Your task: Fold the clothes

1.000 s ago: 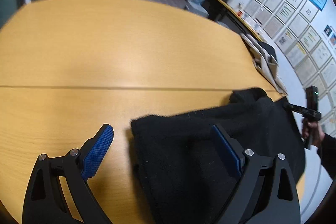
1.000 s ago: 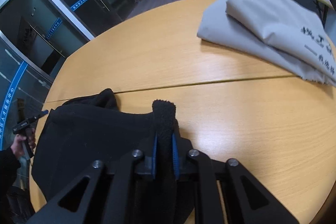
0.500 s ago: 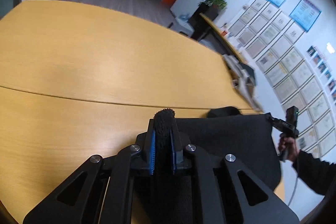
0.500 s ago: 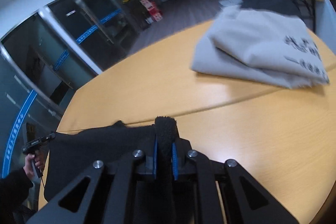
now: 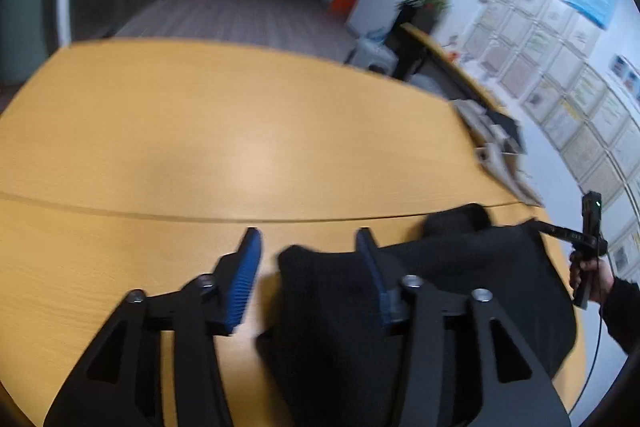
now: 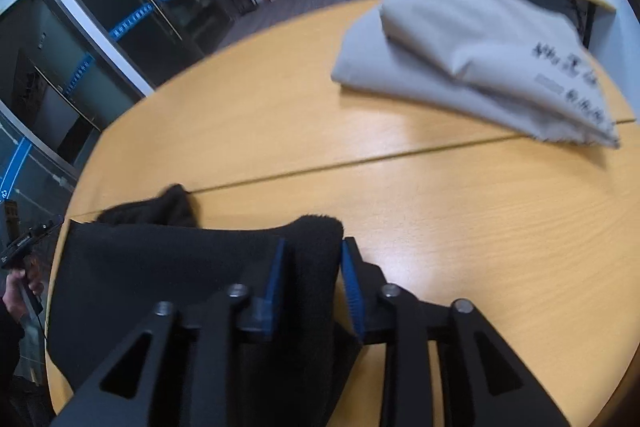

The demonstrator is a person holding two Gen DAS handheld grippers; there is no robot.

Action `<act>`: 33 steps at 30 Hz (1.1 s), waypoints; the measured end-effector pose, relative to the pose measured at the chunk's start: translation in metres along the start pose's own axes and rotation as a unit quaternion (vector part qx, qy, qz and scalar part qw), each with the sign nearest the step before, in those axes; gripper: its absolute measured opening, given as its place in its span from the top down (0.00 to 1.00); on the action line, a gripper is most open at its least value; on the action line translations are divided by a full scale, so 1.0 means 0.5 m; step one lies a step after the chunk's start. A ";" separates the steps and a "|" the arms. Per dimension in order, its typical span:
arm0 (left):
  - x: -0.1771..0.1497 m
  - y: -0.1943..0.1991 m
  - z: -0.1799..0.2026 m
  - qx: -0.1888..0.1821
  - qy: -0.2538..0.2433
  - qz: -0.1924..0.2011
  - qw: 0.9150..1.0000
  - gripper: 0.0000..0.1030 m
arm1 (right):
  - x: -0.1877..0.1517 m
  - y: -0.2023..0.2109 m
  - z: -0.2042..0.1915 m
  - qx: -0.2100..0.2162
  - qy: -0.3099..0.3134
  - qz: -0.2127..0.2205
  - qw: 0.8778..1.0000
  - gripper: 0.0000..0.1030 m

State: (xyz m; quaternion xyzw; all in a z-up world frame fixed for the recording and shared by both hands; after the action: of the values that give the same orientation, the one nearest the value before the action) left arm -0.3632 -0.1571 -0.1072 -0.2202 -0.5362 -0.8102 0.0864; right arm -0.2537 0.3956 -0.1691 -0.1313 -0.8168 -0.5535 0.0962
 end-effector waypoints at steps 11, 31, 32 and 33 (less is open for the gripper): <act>-0.098 -0.103 0.184 0.013 -0.207 -0.098 0.973 0.24 | -0.401 0.193 -0.113 0.067 -0.134 0.037 0.988 0.29; -0.169 -0.161 0.231 0.035 -0.241 -0.098 0.965 0.12 | -0.495 0.026 -0.045 0.122 -0.352 0.130 0.919 0.64; -0.174 -0.159 0.236 0.031 -0.244 -0.097 0.964 0.12 | -0.485 0.033 -0.042 0.110 -0.350 0.132 0.921 0.67; -0.178 -0.156 0.241 0.026 -0.247 -0.096 0.964 0.12 | -0.472 0.045 -0.043 0.090 -0.340 0.133 0.927 0.68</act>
State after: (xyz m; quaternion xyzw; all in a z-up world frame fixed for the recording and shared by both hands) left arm -0.2815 -0.0246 -0.1727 -0.3588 -0.5803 -0.7210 -0.1213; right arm -0.0227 0.3579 -0.2125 -0.4095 -0.8222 -0.3816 -0.1034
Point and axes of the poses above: each gripper's, at about its wrist camera, not at the fingertips, and y roughly against the way its jaws point, z to its right, x to its top, the point moved 1 cm from there along -y, roughly the way its jaws point, and after that the axes turned 15 degrees about -z, right-handed, at the moved point
